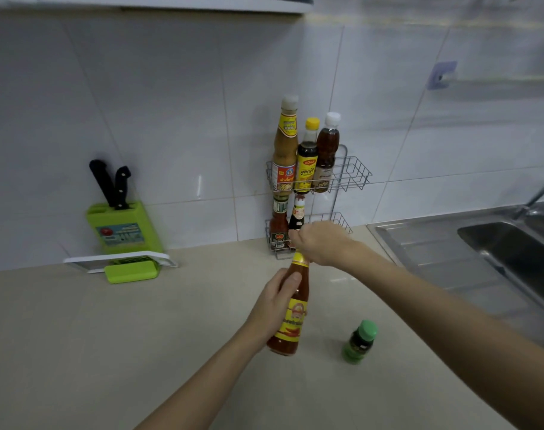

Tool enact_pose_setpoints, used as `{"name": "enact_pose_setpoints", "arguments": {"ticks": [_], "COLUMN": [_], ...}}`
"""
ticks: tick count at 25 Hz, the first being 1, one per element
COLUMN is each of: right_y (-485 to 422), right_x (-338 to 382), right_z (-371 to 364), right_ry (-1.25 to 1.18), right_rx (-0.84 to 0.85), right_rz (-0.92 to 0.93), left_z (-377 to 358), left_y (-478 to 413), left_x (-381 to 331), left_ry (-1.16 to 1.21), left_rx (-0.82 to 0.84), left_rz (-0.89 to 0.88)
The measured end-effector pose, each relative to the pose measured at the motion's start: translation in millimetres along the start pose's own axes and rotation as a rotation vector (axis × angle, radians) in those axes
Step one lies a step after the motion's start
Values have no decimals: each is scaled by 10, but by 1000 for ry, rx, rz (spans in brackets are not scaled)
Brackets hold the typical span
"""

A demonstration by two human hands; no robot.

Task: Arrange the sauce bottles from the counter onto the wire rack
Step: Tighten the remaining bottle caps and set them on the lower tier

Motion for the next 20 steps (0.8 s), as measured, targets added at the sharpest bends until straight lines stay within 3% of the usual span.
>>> {"name": "enact_pose_setpoints", "arguments": {"ticks": [2, 5, 7, 11, 15, 20], "right_y": [0, 51, 79, -49, -86, -53], "right_x": [-30, -127, -206, -418, -717, -1115], "right_z": [-134, -346, -441, -605, -715, -740], "right_ry": [-236, -963, -1130, -1134, -658, -586], "right_rx": [82, 71, 57, 31, -194, -642], "right_rz": [-110, -271, -315, -377, -485, -564], "left_z": [-13, 92, 130, 62, 226, 695], "left_y": [-23, -74, -169, -480, -887, -1436], "left_x": [85, 37, -4, -9, 25, -53], "left_ry": [-25, 28, -82, -279, -339, -352], "left_rx": [-8, 22, 32, 64, 32, -162], "left_rz": [-5, 132, 178, 211, 336, 353]}}
Point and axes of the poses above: each hand's wrist, its own y-axis away from the middle knuckle, its own z-axis out of the back of the hand, x = y × z, the point moved 2 cm from there along -y, towards the middle knuckle, and after that the axes turned 11 degrees about z, right-handed, at the moved point
